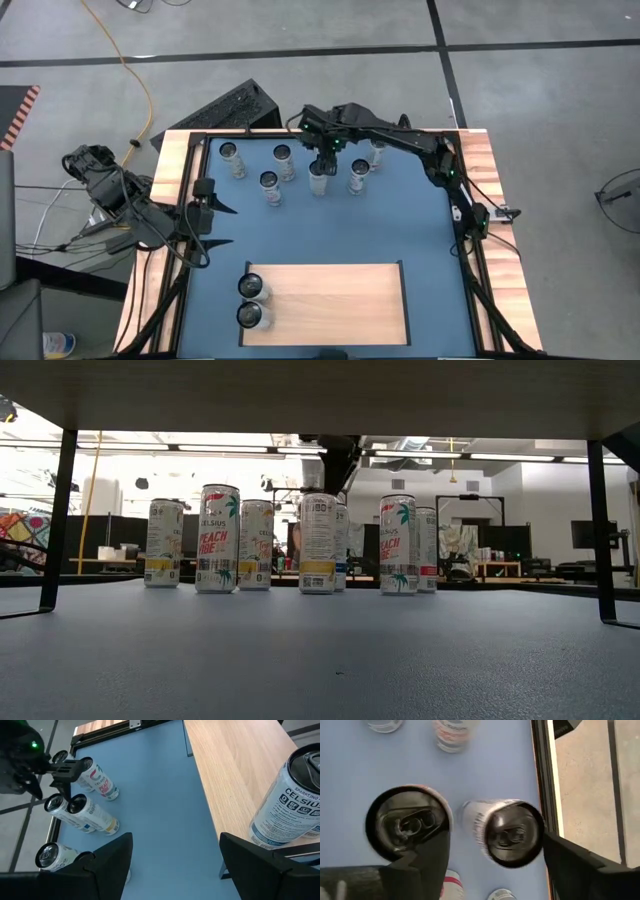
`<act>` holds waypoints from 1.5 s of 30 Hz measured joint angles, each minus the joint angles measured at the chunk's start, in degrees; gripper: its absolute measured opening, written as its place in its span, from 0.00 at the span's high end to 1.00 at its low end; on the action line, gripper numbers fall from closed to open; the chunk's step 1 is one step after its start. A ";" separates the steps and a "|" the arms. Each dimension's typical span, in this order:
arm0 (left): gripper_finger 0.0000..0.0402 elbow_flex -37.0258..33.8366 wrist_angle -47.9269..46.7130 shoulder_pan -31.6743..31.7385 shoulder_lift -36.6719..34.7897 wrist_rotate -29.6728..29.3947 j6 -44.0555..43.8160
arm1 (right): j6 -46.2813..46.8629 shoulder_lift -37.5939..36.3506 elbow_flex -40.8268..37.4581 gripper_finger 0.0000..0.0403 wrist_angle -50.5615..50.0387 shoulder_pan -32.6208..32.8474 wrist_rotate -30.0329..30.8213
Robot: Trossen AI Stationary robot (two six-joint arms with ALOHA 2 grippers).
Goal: Place canned beverage on shelf
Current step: Put the white blue soda can on the shelf aligned with the other white blue soda cans
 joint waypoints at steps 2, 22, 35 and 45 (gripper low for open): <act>0.29 0.00 0.00 0.00 0.00 0.00 0.17 | -0.49 -0.46 -0.02 0.22 0.11 -0.79 0.02; 0.29 0.00 -0.02 0.00 0.00 -0.02 1.66 | -3.45 -0.66 -0.17 0.21 3.78 -6.25 -11.69; 0.29 0.00 -0.02 -0.01 0.00 -0.02 1.34 | -2.97 -0.63 -0.17 0.21 3.52 -6.23 -12.00; 0.29 0.00 -0.02 0.00 0.00 -0.02 1.06 | -1.49 0.54 -0.15 0.21 3.12 -6.10 -12.42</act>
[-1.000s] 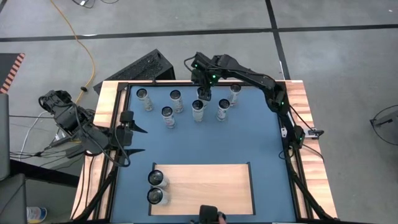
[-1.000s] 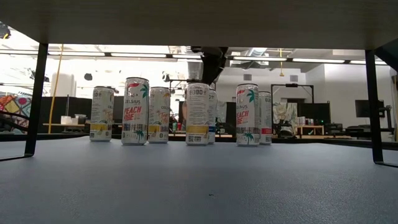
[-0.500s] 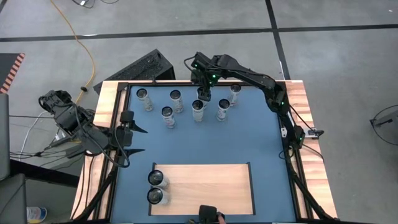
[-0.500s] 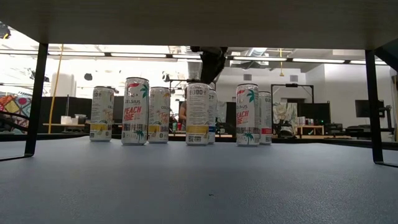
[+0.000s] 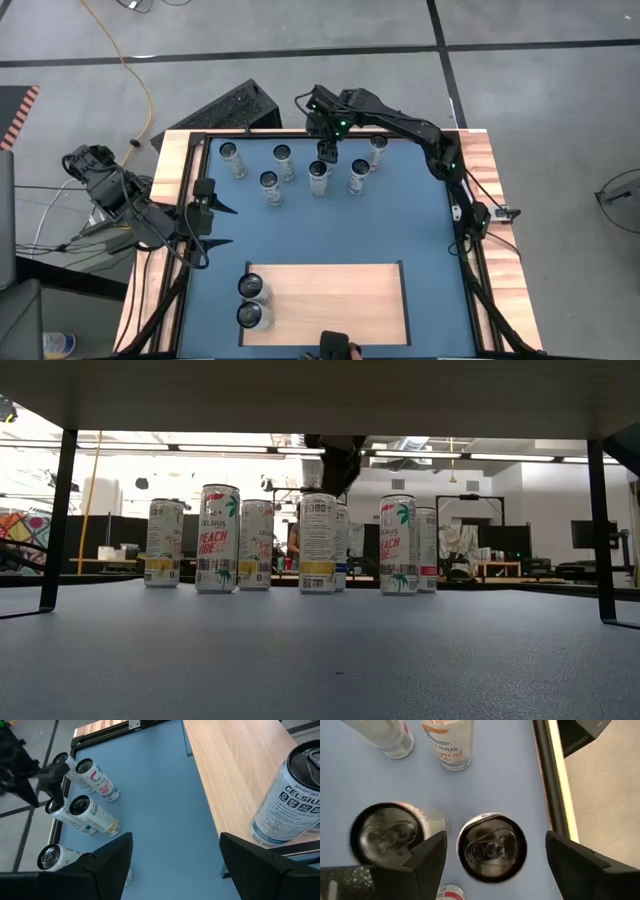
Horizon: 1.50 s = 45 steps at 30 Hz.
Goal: Place canned beverage on shelf
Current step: Put the white blue soda can on the shelf aligned with the other white blue soda cans
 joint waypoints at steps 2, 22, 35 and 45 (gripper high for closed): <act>0.29 0.00 0.00 -0.01 -0.02 0.00 0.01 | 0.23 0.65 -0.14 0.21 -1.81 -0.02 0.12; 0.29 0.00 0.07 -0.01 -0.02 0.00 0.01 | 1.69 2.60 0.02 0.49 -1.31 0.03 2.41; 0.29 -0.01 0.09 -0.02 -0.02 0.00 0.00 | -0.05 1.78 1.00 0.51 -3.22 2.65 10.79; 0.29 0.00 0.22 0.00 -0.02 0.00 -0.01 | 2.37 -5.91 0.61 0.51 -4.06 2.88 11.70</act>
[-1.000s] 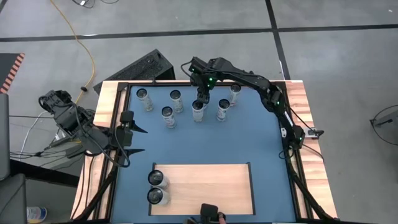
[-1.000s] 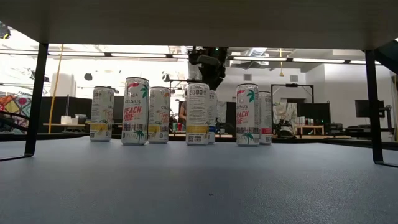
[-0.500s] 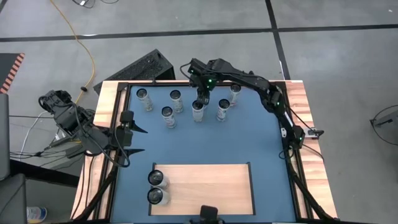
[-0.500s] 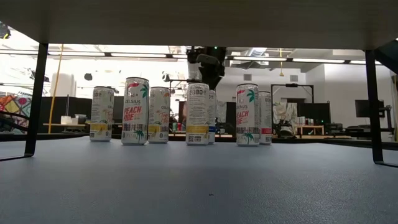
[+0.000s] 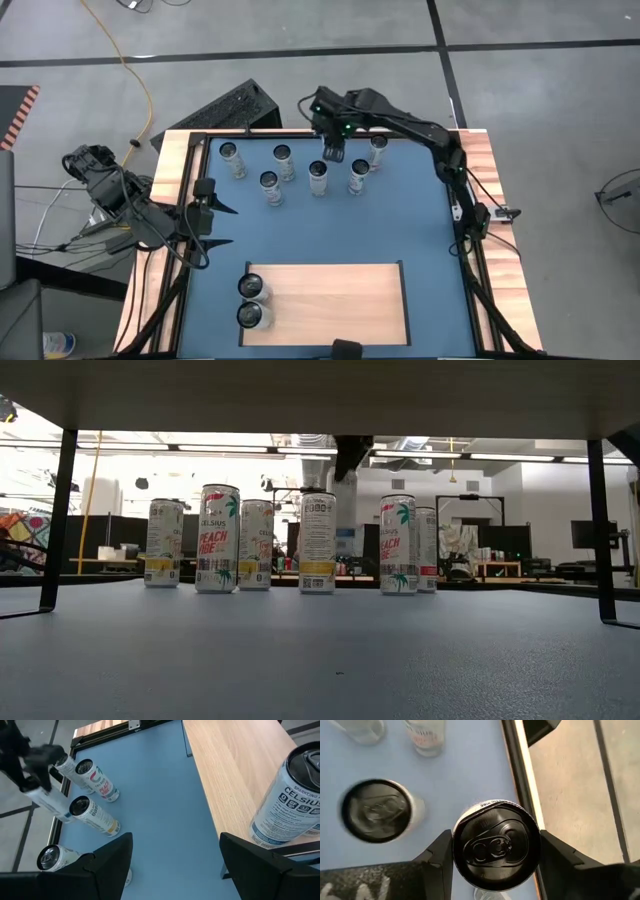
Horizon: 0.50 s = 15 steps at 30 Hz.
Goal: Place canned beverage on shelf
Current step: Put the white blue soda can on the shelf aligned with the other white blue soda cans
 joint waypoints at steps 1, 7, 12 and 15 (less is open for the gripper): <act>0.29 -0.01 0.01 -0.01 0.00 -0.02 -0.06 | 0.20 -1.07 0.00 0.51 0.02 0.19 0.03; 0.29 0.00 0.25 -0.02 0.00 0.00 -0.51 | 0.68 -7.29 0.02 0.51 1.15 2.13 0.23; 0.29 0.00 1.42 0.00 0.00 -0.01 -0.51 | -0.90 -12.35 0.02 0.51 3.15 5.59 1.03; 0.29 -0.01 3.31 -0.01 0.00 0.00 -0.03 | -3.91 -14.64 0.08 0.51 4.15 8.81 0.99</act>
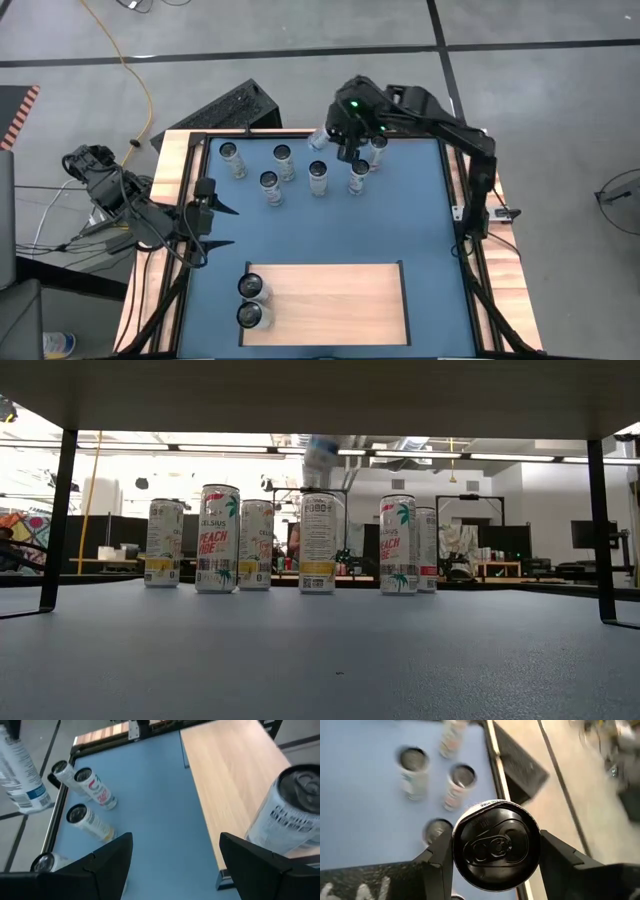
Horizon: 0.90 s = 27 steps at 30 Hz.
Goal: Place canned beverage on shelf
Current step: Put the white blue soda can on the shelf aligned with the other white blue soda cans
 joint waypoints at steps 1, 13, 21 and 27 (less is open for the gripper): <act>0.29 0.00 0.43 0.00 0.00 0.00 0.32 | -0.80 -0.58 0.00 0.51 0.00 1.20 0.04; 0.29 -0.01 7.19 -0.01 0.02 3.85 3.05 | -17.74 -1.59 -0.04 0.51 -0.75 19.33 1.05; 0.29 0.01 10.27 0.01 0.05 1.31 6.33 | 3.27 -1.28 -0.04 0.51 1.39 21.67 16.57; 0.29 0.00 12.32 0.87 2.15 -8.63 9.59 | 34.36 -1.30 -0.04 0.51 1.44 19.14 21.57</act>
